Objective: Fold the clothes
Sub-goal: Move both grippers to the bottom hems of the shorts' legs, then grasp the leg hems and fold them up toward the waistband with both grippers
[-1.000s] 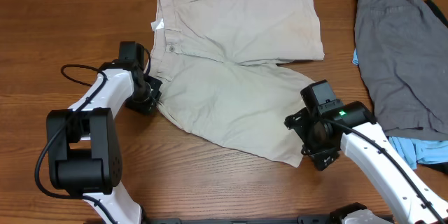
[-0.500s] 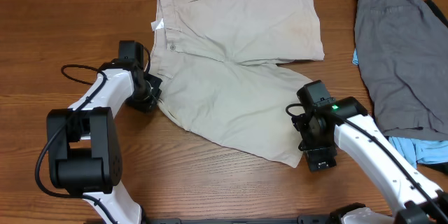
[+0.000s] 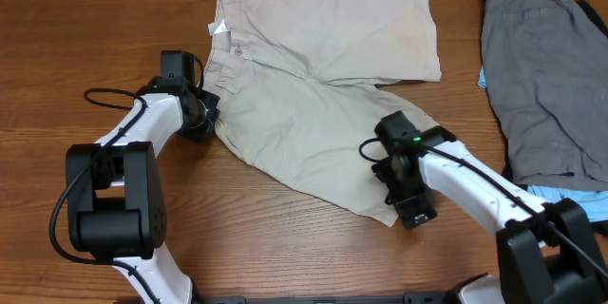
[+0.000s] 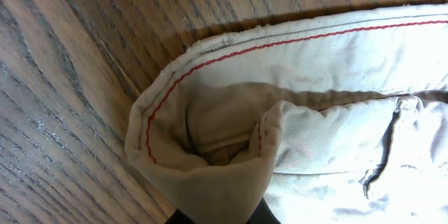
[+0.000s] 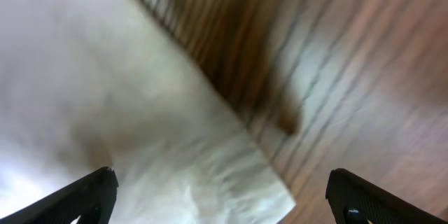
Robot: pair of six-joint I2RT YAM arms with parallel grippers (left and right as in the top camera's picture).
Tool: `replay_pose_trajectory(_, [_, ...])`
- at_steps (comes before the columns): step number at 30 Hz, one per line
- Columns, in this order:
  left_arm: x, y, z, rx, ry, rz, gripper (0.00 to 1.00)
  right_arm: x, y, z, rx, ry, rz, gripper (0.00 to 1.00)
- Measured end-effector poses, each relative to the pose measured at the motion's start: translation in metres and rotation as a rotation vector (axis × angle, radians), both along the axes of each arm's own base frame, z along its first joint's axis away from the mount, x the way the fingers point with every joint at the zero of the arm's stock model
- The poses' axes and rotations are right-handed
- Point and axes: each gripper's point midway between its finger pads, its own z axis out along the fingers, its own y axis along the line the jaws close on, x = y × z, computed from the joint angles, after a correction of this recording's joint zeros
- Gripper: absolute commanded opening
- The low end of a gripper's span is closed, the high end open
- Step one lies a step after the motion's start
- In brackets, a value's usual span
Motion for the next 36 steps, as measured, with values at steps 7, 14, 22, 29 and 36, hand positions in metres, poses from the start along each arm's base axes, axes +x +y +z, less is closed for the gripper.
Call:
replay_pose_trajectory(7, [0.000,0.000,0.000,-0.002,0.000,0.006,0.04,-0.019,0.002,-0.010,-0.009,0.077,0.041,0.95])
replay_pose_trajectory(14, [0.000,0.000,0.000,-0.003,0.001,0.010,0.04,-0.018,0.009,-0.015,0.035,0.039,0.079,0.69])
replay_pose_trajectory(22, [-0.001,0.000,0.000,-0.003,0.007,0.009,0.04,-0.009,0.024,-0.018,0.105,-0.004,0.229,0.04])
replay_pose_trajectory(29, [-0.005,-0.003,0.000,0.020,0.009,-0.152,0.04,-0.007,-0.007,-0.016,0.088,0.032,0.216,0.04])
replay_pose_trajectory(36, [-0.030,-0.009,0.002,-0.018,0.067,-0.414,0.04,0.047,-0.049,0.036,0.157,-0.167,0.218,0.04])
